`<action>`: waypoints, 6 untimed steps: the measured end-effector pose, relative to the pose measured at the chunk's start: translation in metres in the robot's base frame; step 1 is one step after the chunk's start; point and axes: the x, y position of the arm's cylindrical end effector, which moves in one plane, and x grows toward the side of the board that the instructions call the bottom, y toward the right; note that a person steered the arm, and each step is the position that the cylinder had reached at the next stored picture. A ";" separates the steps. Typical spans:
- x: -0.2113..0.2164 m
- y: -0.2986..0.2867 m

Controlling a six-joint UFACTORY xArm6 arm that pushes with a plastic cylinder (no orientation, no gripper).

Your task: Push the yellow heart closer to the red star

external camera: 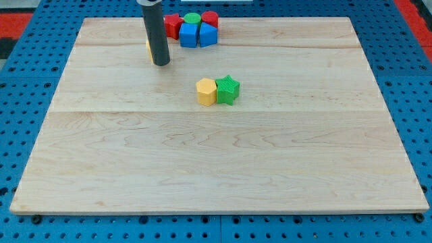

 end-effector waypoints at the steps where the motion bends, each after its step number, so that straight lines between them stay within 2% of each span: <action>1: -0.017 0.000; 2: -0.013 0.000; 3: 0.011 -0.003; 4: 0.013 -0.022; 6: -0.015 -0.037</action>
